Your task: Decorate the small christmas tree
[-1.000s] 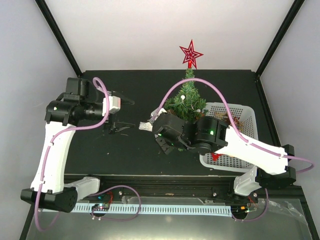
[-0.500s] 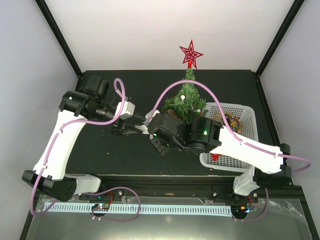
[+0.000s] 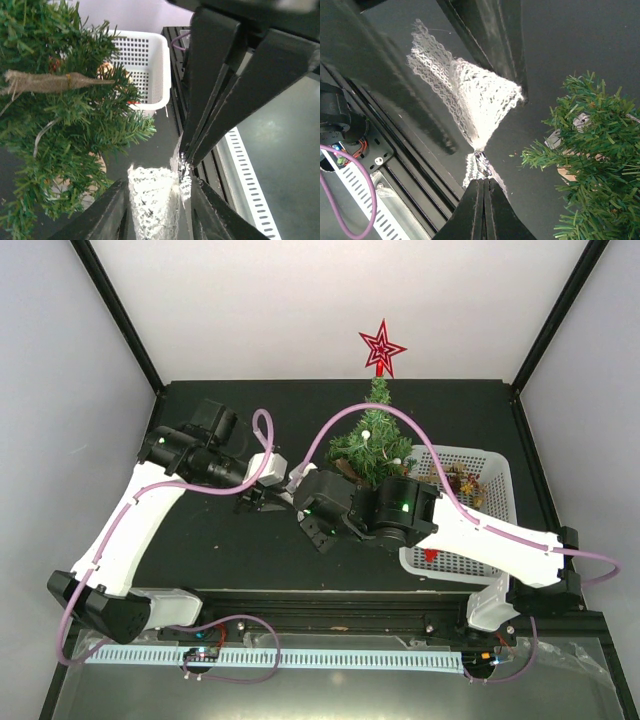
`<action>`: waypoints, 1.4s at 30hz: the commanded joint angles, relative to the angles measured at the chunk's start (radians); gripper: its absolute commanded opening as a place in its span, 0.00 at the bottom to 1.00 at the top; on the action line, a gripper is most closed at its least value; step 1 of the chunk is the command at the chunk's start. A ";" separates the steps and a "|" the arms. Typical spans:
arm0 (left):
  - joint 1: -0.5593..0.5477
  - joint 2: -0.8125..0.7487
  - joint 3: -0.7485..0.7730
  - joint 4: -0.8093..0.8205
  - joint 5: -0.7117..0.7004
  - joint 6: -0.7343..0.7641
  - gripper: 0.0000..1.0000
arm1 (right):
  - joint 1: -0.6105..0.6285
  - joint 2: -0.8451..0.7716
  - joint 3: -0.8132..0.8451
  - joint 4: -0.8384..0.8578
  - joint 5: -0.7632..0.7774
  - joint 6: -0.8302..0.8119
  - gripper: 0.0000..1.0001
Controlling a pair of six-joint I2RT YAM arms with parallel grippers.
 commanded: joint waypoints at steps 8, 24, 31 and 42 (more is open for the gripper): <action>-0.013 -0.020 -0.027 0.112 -0.054 -0.069 0.27 | 0.006 -0.054 -0.062 0.041 0.000 0.013 0.01; -0.027 -0.018 -0.045 0.119 -0.041 -0.074 0.02 | 0.007 -0.080 -0.101 0.060 0.016 0.020 0.01; -0.025 -0.017 -0.046 0.161 -0.034 -0.111 0.02 | 0.007 -0.093 -0.098 0.048 0.081 0.041 0.28; -0.023 0.076 0.012 0.203 -0.054 -0.170 0.02 | 0.005 -0.320 -0.165 0.139 0.303 0.089 0.41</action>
